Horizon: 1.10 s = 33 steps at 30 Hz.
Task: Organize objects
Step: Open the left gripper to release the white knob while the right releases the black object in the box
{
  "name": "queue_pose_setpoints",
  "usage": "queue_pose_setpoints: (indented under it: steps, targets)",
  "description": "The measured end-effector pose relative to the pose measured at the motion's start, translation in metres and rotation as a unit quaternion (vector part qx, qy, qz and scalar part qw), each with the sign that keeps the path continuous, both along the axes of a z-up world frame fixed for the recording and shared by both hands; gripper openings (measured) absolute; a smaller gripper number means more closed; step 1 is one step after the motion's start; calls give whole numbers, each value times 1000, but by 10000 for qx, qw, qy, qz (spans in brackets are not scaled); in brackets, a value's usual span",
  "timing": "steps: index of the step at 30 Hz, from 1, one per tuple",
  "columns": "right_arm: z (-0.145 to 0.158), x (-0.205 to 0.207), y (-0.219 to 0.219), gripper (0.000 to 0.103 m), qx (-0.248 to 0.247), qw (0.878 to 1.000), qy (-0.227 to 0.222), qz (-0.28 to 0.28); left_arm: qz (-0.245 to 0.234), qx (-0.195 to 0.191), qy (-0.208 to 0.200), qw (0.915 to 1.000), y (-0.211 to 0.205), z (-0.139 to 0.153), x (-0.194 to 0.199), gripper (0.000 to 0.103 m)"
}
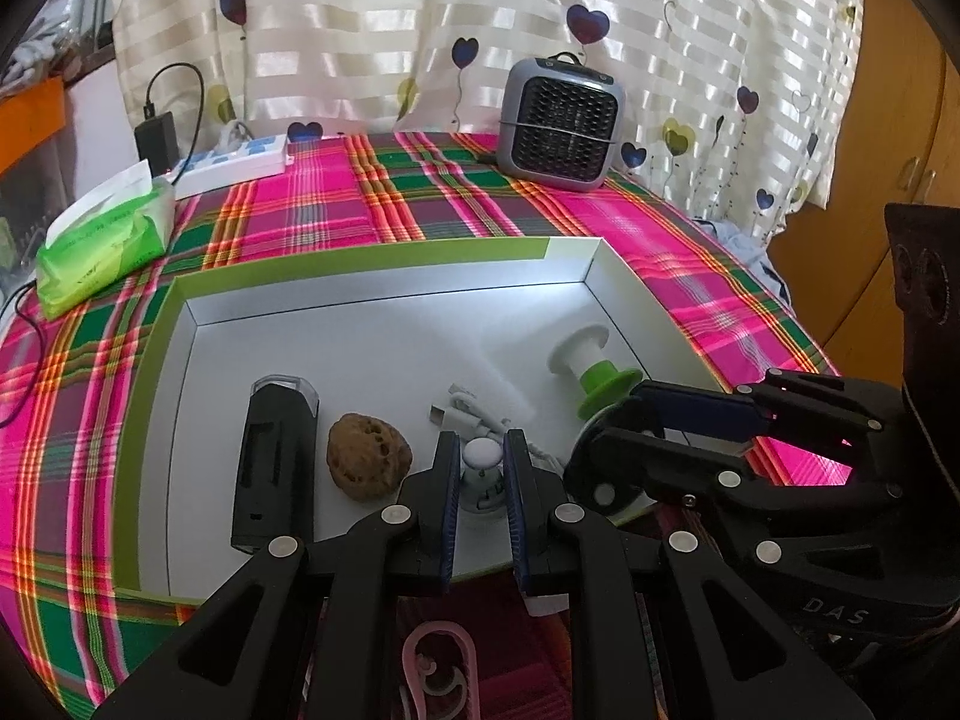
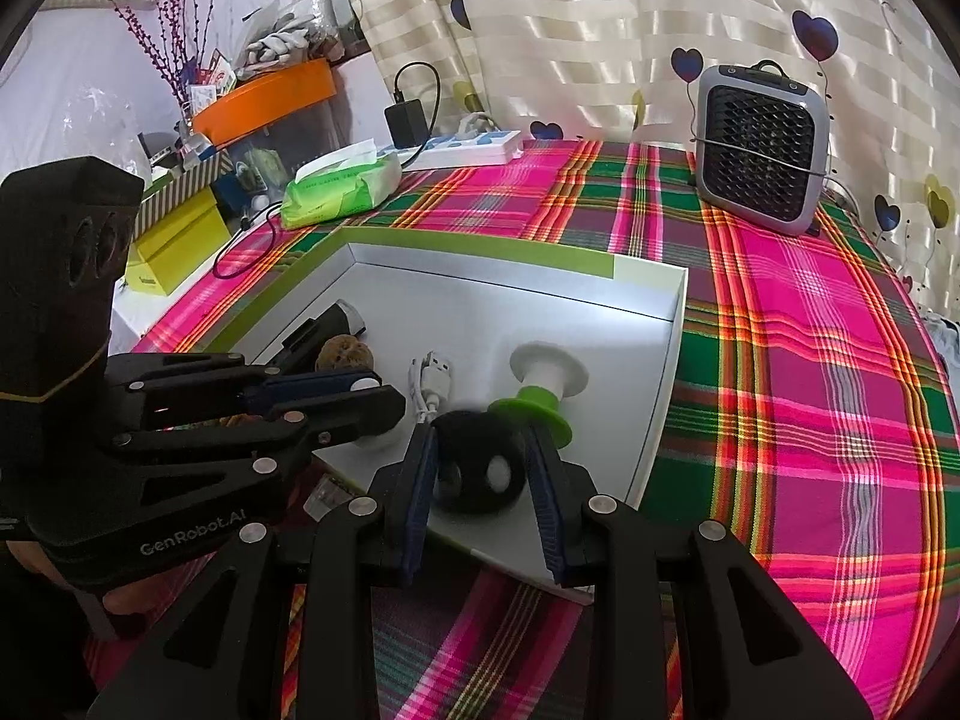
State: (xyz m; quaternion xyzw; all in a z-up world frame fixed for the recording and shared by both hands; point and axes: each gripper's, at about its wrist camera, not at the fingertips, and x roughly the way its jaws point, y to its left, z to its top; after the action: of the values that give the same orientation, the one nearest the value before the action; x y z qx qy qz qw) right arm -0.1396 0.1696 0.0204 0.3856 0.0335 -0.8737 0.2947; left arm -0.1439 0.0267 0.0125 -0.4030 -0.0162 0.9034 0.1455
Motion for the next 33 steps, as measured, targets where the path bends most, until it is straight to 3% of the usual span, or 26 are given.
queue_pose_setpoints:
  steps: [7,11,33]
  targets:
    - [2,3,0,32,-41,9999,91,35,-4,-29,32,10000,0,0,0,14]
    - [4,5,-1,32,-60,9998,174,44,-44,39,67,10000,0,3,1,23]
    - [13,15,3,32,-82,9990,444,-11,51,-14,335,9994,-3,18,18,27]
